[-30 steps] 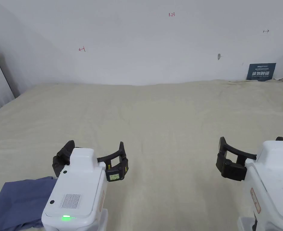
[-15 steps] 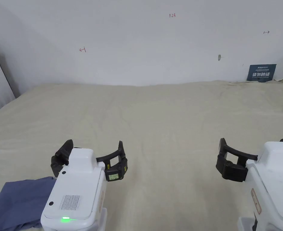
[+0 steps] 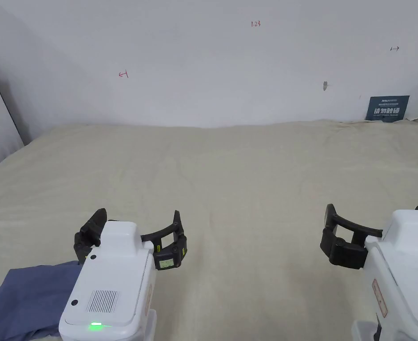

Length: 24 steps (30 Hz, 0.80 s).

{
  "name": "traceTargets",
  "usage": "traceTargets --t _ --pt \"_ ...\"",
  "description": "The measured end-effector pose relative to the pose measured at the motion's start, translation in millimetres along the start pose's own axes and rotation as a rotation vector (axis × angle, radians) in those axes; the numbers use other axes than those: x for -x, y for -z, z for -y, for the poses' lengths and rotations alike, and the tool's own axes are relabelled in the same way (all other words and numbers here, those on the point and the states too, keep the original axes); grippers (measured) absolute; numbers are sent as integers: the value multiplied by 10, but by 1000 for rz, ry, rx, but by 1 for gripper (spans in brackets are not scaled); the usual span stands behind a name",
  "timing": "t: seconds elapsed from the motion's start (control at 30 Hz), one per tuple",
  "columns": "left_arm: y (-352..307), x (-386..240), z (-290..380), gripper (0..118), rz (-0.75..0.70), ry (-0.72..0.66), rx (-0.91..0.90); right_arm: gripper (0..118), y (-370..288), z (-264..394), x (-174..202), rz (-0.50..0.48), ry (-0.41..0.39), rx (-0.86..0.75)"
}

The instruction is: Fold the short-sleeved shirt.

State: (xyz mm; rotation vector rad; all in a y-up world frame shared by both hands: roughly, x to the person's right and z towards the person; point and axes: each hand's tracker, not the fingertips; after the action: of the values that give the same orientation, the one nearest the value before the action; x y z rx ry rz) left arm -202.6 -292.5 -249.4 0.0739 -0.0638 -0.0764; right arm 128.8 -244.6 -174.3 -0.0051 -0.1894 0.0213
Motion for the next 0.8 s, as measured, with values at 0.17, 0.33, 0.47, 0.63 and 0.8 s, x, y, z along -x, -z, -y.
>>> traceTargets --t 0.17,0.33,0.47,0.63,0.8 --pt "-1 16 10 118 -4 -5 0 118 25 25 -25 -3 1 -1" --pt "-6 21 13 118 -6 0 -1 118 -11 -24 39 -4 0 0" --pt "-6 24 15 118 -9 -1 -2 118 16 9 1 -2 2 0" --pt "-8 23 14 118 -9 -1 -3 118 32 27 -25 -2 3 -2" --pt "-6 24 17 118 -7 0 -5 118 22 16 -15 -1 1 -4"
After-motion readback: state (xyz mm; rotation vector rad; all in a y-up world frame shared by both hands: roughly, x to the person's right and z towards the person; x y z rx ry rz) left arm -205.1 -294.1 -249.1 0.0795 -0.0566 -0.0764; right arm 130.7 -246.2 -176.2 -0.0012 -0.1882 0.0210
